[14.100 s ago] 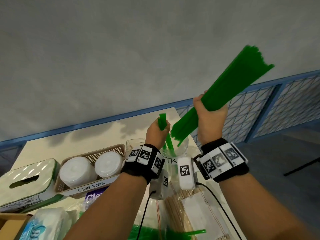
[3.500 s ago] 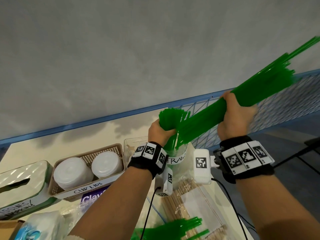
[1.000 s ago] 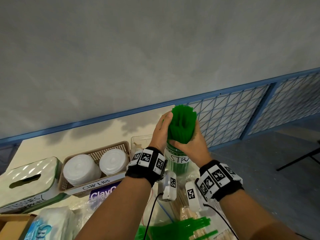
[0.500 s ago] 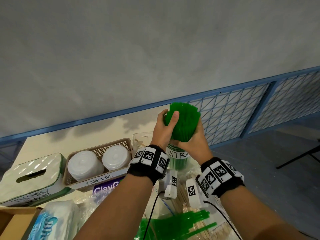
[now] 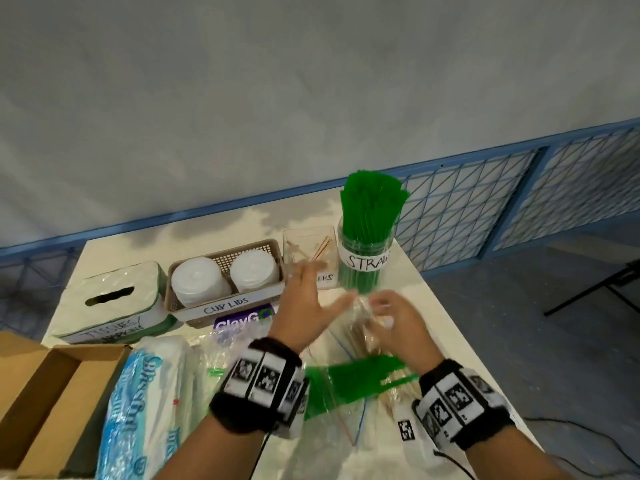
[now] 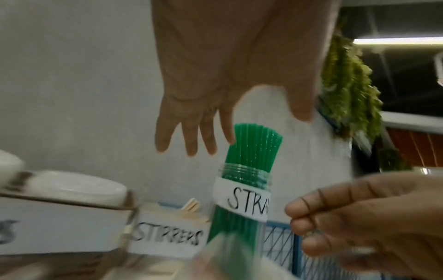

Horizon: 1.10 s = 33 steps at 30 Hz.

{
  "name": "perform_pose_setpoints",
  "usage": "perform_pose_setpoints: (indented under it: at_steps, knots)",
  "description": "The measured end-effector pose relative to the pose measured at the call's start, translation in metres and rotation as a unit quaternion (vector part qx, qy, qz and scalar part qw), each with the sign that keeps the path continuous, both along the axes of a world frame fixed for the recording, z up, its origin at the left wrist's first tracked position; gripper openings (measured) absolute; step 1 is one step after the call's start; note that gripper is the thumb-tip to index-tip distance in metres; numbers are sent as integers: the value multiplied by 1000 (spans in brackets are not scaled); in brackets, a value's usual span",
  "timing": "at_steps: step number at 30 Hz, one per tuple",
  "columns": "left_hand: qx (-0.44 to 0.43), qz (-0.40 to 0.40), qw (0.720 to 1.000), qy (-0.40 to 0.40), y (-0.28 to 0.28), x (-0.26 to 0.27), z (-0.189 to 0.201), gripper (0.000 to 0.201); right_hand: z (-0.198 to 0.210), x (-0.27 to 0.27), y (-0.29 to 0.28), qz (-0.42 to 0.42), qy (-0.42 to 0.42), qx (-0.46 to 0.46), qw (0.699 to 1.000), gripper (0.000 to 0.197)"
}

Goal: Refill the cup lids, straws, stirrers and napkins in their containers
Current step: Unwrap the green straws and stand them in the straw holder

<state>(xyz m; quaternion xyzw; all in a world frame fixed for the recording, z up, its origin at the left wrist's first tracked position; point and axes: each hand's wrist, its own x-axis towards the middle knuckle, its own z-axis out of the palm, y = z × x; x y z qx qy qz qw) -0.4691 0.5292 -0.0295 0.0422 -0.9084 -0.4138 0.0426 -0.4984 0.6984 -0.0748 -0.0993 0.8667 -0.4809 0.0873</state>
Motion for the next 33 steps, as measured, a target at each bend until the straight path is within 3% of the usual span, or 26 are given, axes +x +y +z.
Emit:
perform_pose_setpoints:
  at_steps: [2, 4, 8, 11, 16, 20, 27, 33]
  knots:
    - [-110, -51, 987, -110, -5, 32, -17, 103, -9, 27, -7, 150, 9, 95, 984, 40]
    - [-165, -66, 953, -244, -7, 54, -39, 132, -21, 46, -15, 237, 52, 168, 955, 45]
    - [-243, -75, 891, -375, -13, 74, -76, 145, -43, 57, -33, 308, 110, 301, 896, 71]
    - [-293, -91, 866, -394, -17, 79, -89, 142, -54, 57, -43, 317, 94, 385, 862, 77]
    - [-314, -92, 858, -396, -19, 80, -96, 138, -55, 61, -57, 303, 122, 448, 832, 41]
    - [-326, -87, 856, -391, -19, 83, -99, 135, -49, 66, -64, 308, 107, 485, 811, 33]
    - [-315, -71, 871, -370, -28, 86, -104, 130, -31, 63, -56, 312, 67, 505, 802, 33]
    - [-277, -48, 882, -379, -40, 90, -92, 128, 7, 55, -37, 278, 83, 582, 759, 30]
